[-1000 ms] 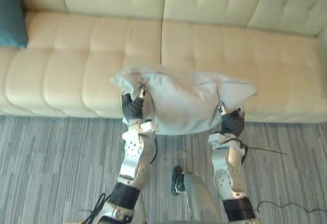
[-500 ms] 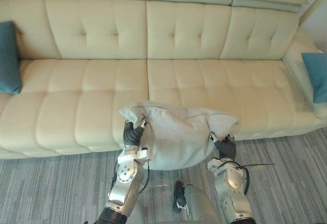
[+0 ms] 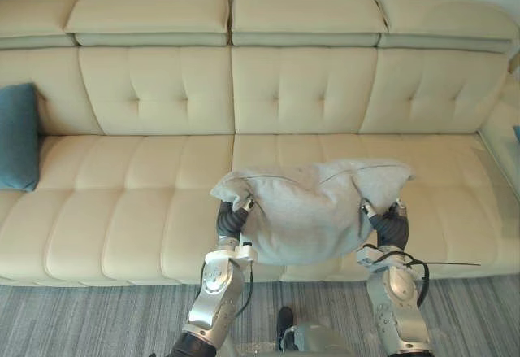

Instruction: Pick up cushions and gather them together orderly.

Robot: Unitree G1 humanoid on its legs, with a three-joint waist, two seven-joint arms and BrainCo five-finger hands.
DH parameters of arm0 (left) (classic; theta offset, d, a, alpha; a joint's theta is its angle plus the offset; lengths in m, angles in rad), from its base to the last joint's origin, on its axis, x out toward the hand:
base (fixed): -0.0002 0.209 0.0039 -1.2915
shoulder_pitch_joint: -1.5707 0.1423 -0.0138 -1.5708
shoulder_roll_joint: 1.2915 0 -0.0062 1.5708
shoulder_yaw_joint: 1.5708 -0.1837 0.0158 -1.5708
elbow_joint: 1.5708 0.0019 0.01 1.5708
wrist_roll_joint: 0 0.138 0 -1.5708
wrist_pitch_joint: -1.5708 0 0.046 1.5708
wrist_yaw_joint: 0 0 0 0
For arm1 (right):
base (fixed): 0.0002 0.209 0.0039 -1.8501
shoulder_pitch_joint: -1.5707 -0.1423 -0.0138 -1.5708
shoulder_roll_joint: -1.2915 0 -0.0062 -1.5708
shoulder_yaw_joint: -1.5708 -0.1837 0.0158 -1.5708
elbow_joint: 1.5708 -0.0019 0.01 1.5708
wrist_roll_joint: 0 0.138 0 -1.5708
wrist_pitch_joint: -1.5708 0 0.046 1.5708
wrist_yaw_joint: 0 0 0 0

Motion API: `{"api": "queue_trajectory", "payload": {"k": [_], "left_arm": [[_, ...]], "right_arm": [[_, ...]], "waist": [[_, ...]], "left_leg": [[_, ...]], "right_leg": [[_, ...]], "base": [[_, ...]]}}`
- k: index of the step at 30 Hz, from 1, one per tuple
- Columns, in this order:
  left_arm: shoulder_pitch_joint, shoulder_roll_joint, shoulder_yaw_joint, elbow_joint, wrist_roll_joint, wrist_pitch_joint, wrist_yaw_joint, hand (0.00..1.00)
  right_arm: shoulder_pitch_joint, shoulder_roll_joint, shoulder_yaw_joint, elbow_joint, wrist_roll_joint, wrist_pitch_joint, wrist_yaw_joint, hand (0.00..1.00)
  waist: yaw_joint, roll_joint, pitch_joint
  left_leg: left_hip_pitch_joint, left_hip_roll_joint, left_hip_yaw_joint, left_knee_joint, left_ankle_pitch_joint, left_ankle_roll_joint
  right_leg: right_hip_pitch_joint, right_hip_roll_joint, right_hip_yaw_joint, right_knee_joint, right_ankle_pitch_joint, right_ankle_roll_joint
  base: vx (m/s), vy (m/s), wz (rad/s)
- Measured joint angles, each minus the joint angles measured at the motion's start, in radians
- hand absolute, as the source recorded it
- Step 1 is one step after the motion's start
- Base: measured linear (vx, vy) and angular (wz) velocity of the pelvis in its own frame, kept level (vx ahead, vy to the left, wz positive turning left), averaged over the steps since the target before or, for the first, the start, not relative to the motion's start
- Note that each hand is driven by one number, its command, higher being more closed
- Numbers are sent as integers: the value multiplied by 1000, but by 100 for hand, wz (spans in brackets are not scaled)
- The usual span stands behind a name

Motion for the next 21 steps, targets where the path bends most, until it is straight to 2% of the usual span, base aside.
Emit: {"api": "queue_trajectory", "payload": {"k": [1, 2, 4, 9, 15, 18, 21], "left_arm": [[-2, 1, -9, 0, 0, 1, -1, 100], [-4, 9, -16, 2, 0, 4, -4, 100], [-2, 22, -27, 8, 1, 9, -11, 100], [3, 55, -62, 9, 1, 15, -21, 100], [-2, 90, -61, 1, 0, 16, -21, 100], [-52, 91, -37, -18, 1, 15, -11, 100], [-168, 93, 25, -23, 3, 8, 35, 100]], "right_arm": [[-2, -2, -8, 23, 0, -1, 0, 100], [-4, 5, -19, 57, 1, 0, 0, 100], [1, 32, -29, 113, 6, 12, 0, 100], [9, 42, -43, 151, 7, 30, 0, 100], [-66, 52, -45, 155, 41, 30, 0, 100], [-204, 24, -34, 197, 48, 23, 0, 100], [-373, -5, -5, 226, 66, 16, -3, 100]], "waist": [[-1, 9, -5], [-2, 0, -13], [-3, -13, -22], [-4, -9, -40], [-1, -12, -47], [-1, -14, -51], [2, -13, -50]], "left_leg": [[33, -42, -1, -181, 94, 9], [73, -59, -3, -244, 89, -15], [154, -107, 0, -377, 100, -32], [212, -161, 6, -480, 139, -12], [215, -176, 68, -551, 166, -4], [162, -173, 101, -558, 186, -5], [62, -168, 109, -536, 199, 2]], "right_leg": [[11, -1, 3, 0, -2, 10], [26, -6, 20, -11, -9, 30], [53, -33, 49, -37, 0, 53], [85, -74, 95, -79, 16, 83], [35, -77, 176, -115, 43, 110], [-39, -74, 210, -118, 74, 110], [-127, -71, 220, -134, 116, 113]], "base": [[136, 127, 15], [139, 128, 15], [112, 151, 19], [26, 97, 9], [-48, 30, -31], [-46, 13, -36], [-73, -5, -14]]}}
